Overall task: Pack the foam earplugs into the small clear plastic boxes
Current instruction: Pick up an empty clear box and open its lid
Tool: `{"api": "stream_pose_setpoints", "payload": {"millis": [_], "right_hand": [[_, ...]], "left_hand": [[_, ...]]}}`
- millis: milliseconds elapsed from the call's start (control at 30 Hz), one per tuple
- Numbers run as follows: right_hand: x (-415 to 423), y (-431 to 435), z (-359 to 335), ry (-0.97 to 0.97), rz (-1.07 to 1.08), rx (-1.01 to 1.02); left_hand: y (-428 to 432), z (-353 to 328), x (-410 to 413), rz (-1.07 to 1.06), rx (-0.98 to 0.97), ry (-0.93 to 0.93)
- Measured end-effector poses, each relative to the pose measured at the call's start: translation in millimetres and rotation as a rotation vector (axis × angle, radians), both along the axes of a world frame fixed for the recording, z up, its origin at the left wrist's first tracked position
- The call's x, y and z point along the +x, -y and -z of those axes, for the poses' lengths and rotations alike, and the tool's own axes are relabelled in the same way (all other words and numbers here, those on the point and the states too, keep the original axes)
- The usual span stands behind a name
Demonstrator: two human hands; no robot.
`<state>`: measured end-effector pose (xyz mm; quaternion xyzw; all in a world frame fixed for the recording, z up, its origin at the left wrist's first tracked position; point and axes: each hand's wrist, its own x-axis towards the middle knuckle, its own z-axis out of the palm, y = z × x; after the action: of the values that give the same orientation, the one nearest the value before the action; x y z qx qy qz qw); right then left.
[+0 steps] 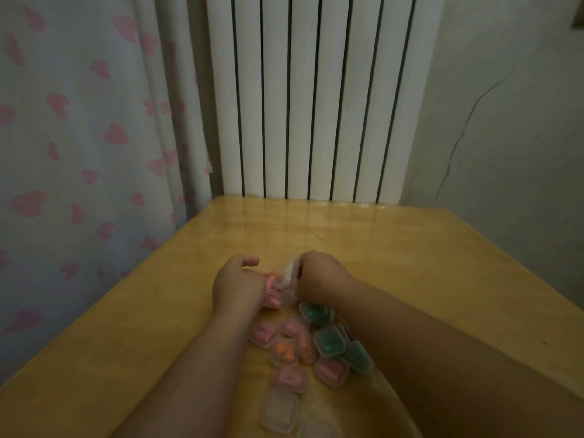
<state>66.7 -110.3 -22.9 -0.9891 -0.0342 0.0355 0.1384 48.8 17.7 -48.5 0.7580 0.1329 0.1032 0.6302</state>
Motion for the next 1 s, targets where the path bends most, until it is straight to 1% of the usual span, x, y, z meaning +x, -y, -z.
{"api": "stream_pose_setpoints", "payload": {"millis": [67,167,267,333,467,567,667,833,1000], "right_hand": [[-1.6,2.0,0.1,0.026,-0.003,0.017],[-3.9,5.8,-0.3,-0.005,-0.023,0.051],[-4.5,6.4,0.7,-0.016,-0.014,0.08],[-5.0,5.0,-1.2,-0.016,-0.017,0.133],[-8.7,4.2,-7.3,-0.046,-0.092,0.236],[-9.2,3.4,-5.4,-0.09,-0.124,0.174],[-7.2,0.5,-1.8,-0.063,-0.111,0.127],[-4.4,-8.6,-5.1,-0.055,-0.088,-0.064],[-3.9,-17.6,-10.3,-0.124,-0.092,-0.172]], "left_hand": [[0.1,1.4,0.6,0.005,0.009,-0.012],[-0.7,5.5,2.6,0.001,0.094,-0.009],[-1.1,9.3,3.9,0.016,0.123,0.013],[-1.3,9.7,3.6,0.013,0.14,0.019],[-0.9,13.4,7.9,-0.002,0.148,0.036],[0.2,11.4,5.8,-0.008,0.153,0.027],[0.2,13.0,8.2,-0.004,0.176,0.043],[0.8,13.0,7.1,0.021,0.155,0.029],[0.1,12.3,6.6,0.02,0.186,0.027]]}}
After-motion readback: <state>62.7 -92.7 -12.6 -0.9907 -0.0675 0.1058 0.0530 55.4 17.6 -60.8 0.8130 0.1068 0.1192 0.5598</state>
